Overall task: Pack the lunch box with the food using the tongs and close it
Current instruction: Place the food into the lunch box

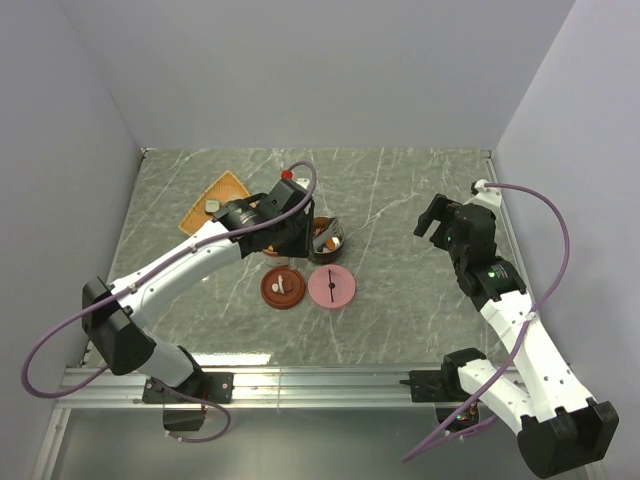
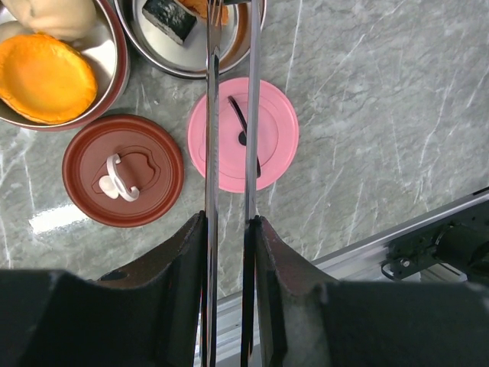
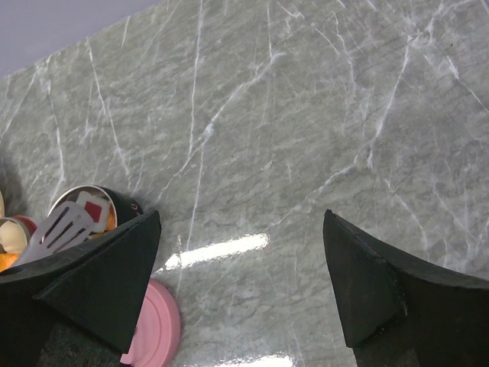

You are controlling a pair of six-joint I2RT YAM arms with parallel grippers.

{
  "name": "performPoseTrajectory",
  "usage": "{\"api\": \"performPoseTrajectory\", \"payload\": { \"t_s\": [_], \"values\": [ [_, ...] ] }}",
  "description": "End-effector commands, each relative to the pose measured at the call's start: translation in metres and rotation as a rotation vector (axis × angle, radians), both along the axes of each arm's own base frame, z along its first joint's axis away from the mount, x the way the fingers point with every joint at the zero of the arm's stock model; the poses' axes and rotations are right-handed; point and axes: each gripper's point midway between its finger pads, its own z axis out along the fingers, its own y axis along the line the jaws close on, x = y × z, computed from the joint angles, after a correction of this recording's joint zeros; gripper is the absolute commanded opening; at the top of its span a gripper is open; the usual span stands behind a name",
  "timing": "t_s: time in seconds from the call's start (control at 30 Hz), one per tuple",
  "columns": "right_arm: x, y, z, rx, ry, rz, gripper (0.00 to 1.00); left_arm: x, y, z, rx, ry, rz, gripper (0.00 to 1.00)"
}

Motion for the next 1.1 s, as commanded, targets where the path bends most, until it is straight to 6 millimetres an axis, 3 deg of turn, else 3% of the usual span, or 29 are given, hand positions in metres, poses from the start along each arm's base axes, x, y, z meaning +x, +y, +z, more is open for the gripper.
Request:
{"api": "performPoseTrajectory", "payload": {
  "t_s": [0.0, 0.37, 0.53, 0.77, 1.07],
  "values": [
    [0.000, -0.003, 0.015, -0.009, -0.039, -0.014, 0.93, 0.006, -0.015, 0.004, -0.041, -0.025, -0.029, 0.23],
    [0.000, -0.002, 0.014, -0.006, -0.036, -0.011, 0.93, 0.006, -0.016, -0.002, -0.027, -0.012, -0.036, 0.27],
    [0.001, -0.002, 0.014, -0.004, -0.036, -0.010, 0.93, 0.006, -0.017, 0.000, -0.030, -0.022, -0.040, 0.41],
    [0.002, -0.001, 0.015, -0.002, -0.038, -0.007, 0.93, 0.006, -0.016, 0.005, -0.030, -0.036, -0.035, 0.49],
    [0.004, 0.000, 0.013, -0.004, -0.033, -0.004, 0.93, 0.010, 0.004, 0.030, -0.006, -0.103, 0.041, 0.52]
  ]
}}
